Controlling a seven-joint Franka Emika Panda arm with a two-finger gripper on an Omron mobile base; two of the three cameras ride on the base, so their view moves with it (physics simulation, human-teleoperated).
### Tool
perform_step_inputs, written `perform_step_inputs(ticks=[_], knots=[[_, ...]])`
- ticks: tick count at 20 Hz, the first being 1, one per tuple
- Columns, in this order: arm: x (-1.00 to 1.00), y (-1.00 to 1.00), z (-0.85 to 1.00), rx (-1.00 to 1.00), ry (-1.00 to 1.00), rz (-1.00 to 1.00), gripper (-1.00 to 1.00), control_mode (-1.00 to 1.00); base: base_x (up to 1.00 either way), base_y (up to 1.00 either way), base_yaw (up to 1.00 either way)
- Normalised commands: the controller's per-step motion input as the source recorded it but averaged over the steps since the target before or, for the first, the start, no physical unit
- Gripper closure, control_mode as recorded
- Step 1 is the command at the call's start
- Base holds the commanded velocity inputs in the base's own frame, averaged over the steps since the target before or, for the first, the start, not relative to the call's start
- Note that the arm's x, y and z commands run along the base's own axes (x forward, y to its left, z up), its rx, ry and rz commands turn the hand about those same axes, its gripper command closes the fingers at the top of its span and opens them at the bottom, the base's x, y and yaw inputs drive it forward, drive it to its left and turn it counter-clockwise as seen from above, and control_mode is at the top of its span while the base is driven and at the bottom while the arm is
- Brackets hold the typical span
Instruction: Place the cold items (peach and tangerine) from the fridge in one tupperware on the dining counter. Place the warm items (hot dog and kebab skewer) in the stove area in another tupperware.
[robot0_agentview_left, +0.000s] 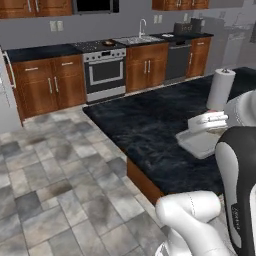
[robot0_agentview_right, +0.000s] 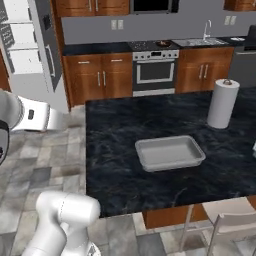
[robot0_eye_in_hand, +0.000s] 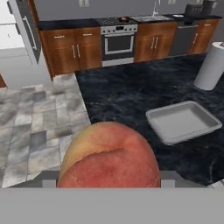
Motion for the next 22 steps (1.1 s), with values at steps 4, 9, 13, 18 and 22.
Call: perform_step_inputs(ticks=[4,9,13,18,22], knots=[[0.0,0.0,0.0,0.0,0.0,0.0,1.0,1.0,-0.24,-1.0,0.0],[0.0,0.0,0.0,0.0,0.0,0.0,1.0,1.0,-0.57,-1.0,0.01],[0.0,0.0,0.0,0.0,0.0,0.0,1.0,1.0,-0.44,-1.0,0.03],[0.0,0.0,0.0,0.0,0.0,0.0,1.0,1.0,-0.06,-1.0,0.03],[0.0,0.0,0.0,0.0,0.0,0.0,1.0,1.0,0.06,-1.0,0.08]])
